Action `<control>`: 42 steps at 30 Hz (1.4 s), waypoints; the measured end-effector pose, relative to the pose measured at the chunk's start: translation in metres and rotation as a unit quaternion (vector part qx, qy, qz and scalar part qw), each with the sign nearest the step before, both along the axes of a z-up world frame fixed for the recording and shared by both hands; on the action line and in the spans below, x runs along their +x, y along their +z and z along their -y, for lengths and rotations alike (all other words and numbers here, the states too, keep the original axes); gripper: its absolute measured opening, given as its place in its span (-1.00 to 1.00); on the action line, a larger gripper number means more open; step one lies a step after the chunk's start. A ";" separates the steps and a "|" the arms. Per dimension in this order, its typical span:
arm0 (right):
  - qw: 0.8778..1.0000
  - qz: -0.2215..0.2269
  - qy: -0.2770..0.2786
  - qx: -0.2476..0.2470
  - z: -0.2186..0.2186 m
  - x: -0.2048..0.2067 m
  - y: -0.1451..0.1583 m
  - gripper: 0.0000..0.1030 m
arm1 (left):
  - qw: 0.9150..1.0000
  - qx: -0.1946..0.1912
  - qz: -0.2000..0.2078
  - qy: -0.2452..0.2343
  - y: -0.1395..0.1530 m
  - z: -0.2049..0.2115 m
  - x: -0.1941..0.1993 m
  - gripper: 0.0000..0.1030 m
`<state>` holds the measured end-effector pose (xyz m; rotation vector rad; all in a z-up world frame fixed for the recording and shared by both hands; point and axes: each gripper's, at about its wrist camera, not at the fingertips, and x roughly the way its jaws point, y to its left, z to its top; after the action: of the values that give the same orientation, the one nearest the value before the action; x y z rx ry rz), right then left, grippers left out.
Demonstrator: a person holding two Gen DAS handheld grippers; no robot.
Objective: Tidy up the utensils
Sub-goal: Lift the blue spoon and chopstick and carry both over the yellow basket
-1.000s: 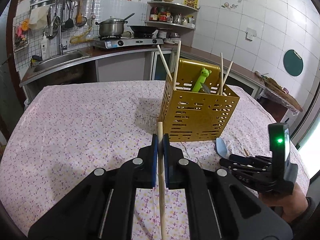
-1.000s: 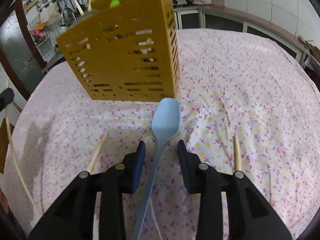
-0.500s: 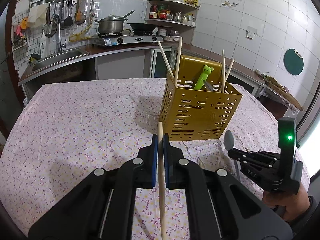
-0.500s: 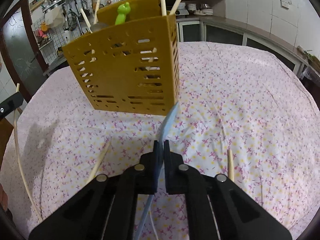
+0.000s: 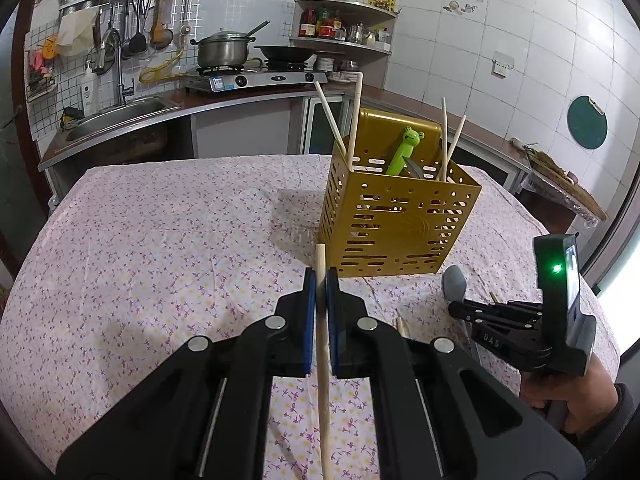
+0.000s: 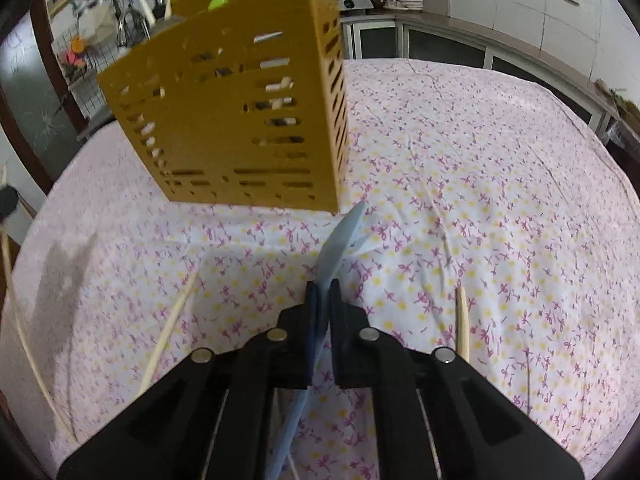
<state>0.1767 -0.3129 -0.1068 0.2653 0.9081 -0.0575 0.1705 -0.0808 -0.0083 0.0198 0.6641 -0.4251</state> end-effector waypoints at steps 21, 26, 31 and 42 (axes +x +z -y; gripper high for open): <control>0.973 0.231 -0.025 -0.006 0.010 -0.078 0.121 -0.90 | 0.998 -0.018 0.056 -0.004 0.053 -0.001 -0.038 -0.92; 0.970 0.241 -0.026 -0.008 0.010 -0.091 0.129 -0.90 | 0.998 -0.019 0.063 -0.006 0.059 0.000 -0.048 -0.92; 0.968 0.248 -0.025 -0.009 0.011 -0.099 0.135 -0.90 | 0.997 -0.020 0.068 -0.007 0.064 0.001 -0.055 -0.92; 0.963 0.267 -0.021 -0.022 0.011 -0.113 0.146 -0.92 | 0.996 -0.020 0.082 -0.007 0.077 0.000 -0.065 -0.92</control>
<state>0.0639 -0.3237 0.0389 0.2425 0.3632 -0.0408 0.1057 -0.0808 0.0690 0.0210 0.4928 -0.4462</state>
